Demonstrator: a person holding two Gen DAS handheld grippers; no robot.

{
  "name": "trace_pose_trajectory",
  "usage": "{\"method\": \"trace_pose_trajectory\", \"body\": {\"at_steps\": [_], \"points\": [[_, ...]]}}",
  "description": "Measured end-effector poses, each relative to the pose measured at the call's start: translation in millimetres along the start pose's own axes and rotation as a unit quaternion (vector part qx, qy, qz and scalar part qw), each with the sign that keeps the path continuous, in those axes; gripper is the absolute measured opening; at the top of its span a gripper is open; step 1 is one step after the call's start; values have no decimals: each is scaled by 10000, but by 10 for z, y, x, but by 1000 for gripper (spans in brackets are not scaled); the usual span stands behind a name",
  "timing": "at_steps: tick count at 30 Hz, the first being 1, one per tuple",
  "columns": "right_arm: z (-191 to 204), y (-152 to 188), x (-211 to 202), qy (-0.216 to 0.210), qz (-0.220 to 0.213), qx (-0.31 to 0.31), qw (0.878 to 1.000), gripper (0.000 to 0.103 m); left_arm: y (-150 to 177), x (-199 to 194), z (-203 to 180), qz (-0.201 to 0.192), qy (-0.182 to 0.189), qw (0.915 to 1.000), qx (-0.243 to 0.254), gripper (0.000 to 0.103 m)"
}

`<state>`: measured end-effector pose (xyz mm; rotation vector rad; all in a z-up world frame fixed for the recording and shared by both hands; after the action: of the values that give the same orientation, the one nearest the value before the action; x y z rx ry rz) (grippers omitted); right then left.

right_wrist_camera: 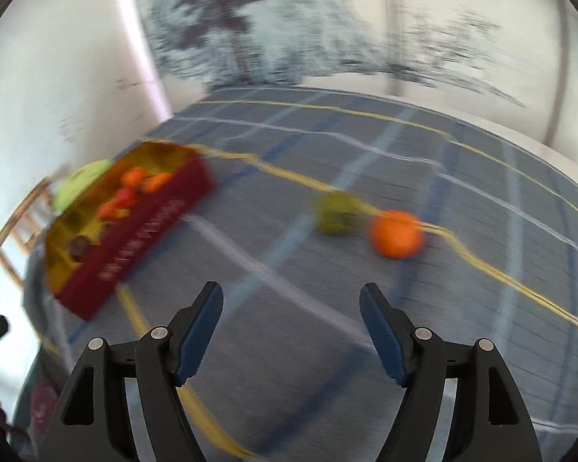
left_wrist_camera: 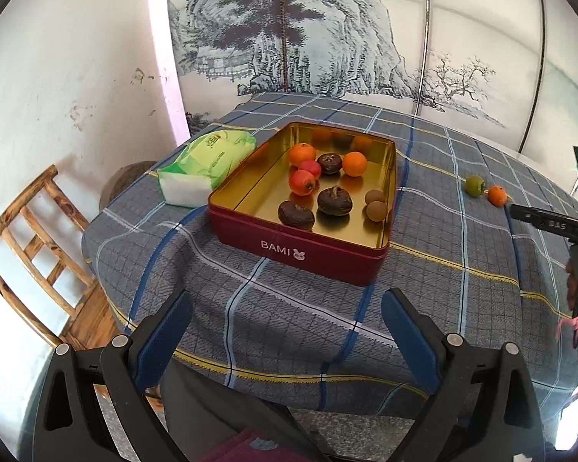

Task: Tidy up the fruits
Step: 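Move both open grippers toward the green lime and orange mandarin on the cloth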

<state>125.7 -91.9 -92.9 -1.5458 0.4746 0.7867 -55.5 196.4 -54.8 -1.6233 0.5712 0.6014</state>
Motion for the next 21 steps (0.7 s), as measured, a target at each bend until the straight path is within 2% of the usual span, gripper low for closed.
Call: {"method": "trace_pose_trajectory", "body": {"at_steps": [6, 10, 17, 21], "points": [[-803, 82, 43, 825, 48, 403, 9958, 81, -35, 29, -110, 37, -16, 9997, 228, 97], [-1140, 157, 113, 1107, 170, 591, 9920, 83, -68, 44, -194, 49, -33, 9992, 400, 97], [-1406, 353, 331, 1341, 566, 677, 9870, 84, -159, 105, -376, 81, -46, 9973, 733, 97], [-1409, 369, 359, 1393, 592, 627, 9865, 92, -233, 158, -518, 91, -16, 9953, 960, 97]]}}
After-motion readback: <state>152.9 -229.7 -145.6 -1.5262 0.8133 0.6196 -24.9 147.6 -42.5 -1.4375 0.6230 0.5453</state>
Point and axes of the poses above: each gripper's, at about its wrist camera, not at the fingertips, and x roughly the way its jaws point, z to its left, y to its underside, the point moved 7 cm from there along x, roughly the way its jaws point, and after that the axes turned 13 degrees about y, right-handed, at the moved point
